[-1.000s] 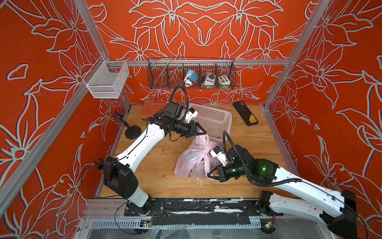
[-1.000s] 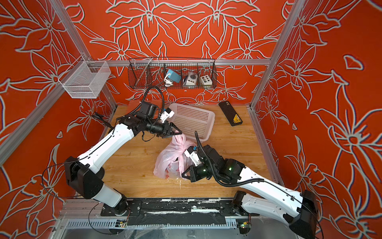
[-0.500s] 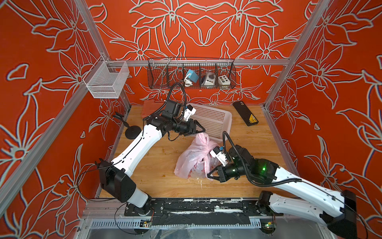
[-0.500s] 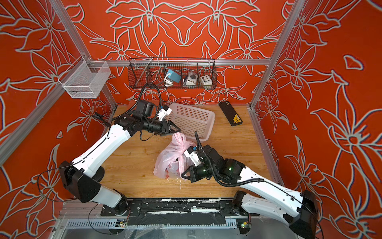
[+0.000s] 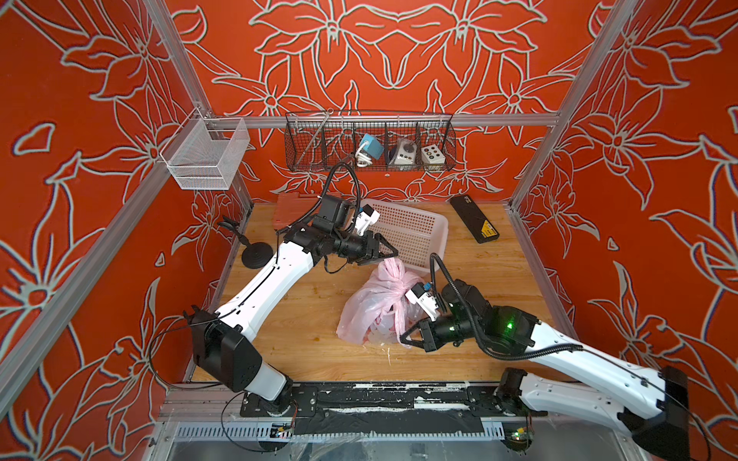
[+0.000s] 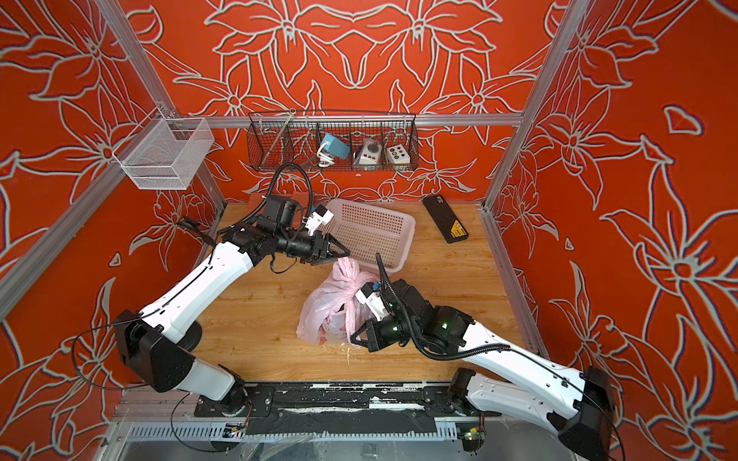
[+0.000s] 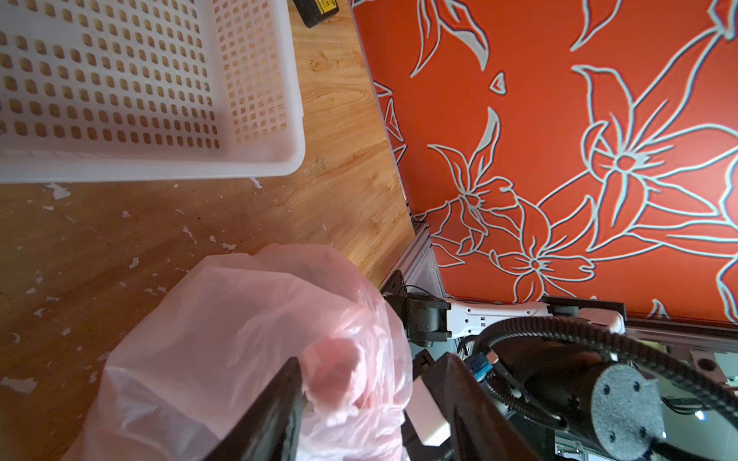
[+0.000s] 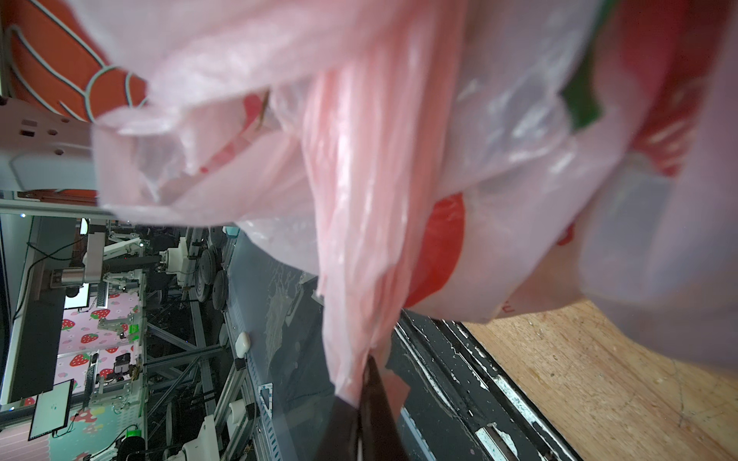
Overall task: Place the pineapple into a plastic bag & tie a knot
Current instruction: Tie the plastic bag at the center of the board.
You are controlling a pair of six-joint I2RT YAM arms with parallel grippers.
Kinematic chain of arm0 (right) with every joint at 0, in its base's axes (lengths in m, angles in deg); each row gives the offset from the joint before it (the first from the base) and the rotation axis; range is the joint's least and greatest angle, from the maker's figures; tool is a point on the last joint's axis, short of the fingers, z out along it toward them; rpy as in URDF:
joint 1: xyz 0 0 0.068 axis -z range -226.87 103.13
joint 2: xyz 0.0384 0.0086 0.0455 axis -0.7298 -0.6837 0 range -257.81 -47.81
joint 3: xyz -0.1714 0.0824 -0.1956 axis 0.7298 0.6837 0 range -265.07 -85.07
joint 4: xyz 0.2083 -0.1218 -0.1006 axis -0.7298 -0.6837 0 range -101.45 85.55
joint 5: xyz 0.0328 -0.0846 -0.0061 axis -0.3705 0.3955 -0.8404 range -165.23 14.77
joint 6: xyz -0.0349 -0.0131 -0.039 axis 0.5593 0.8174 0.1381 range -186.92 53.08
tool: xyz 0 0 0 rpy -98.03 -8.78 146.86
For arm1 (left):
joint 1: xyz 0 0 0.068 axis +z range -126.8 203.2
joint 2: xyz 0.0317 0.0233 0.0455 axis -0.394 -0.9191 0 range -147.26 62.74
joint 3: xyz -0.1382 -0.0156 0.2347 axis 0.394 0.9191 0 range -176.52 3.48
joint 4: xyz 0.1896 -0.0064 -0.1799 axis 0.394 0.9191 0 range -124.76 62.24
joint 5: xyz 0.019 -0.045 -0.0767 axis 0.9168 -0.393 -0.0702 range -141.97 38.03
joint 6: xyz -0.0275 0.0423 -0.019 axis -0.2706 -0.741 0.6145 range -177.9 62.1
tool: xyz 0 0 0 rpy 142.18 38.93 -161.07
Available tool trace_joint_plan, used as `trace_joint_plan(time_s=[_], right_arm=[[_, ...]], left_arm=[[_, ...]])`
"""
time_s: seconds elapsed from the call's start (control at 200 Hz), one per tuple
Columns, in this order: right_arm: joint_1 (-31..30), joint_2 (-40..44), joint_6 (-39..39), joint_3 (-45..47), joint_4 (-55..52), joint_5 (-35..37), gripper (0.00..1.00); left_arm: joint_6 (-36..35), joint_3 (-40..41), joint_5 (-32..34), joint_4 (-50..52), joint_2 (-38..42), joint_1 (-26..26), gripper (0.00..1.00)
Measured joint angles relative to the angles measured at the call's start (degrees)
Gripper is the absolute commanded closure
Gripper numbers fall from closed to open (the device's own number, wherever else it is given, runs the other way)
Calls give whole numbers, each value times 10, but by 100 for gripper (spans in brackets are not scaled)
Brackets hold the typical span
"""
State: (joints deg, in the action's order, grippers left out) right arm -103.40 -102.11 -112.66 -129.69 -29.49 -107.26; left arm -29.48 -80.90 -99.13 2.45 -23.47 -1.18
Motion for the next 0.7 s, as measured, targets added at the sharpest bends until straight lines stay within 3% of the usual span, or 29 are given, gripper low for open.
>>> trace_joint_plan(time_s=[0.22,0.47,0.696], right_arm=[[0,-1,0,0,0,0,100],[0,-1,0,0,6,-4,100],[0,-1,0,0,7,-6,100]], left_arm=[[0,10,-7,0,0,-1,52],[1,14,-16,-5,-2,-12,68],[0,15,-14,-1,-17,-17,59]])
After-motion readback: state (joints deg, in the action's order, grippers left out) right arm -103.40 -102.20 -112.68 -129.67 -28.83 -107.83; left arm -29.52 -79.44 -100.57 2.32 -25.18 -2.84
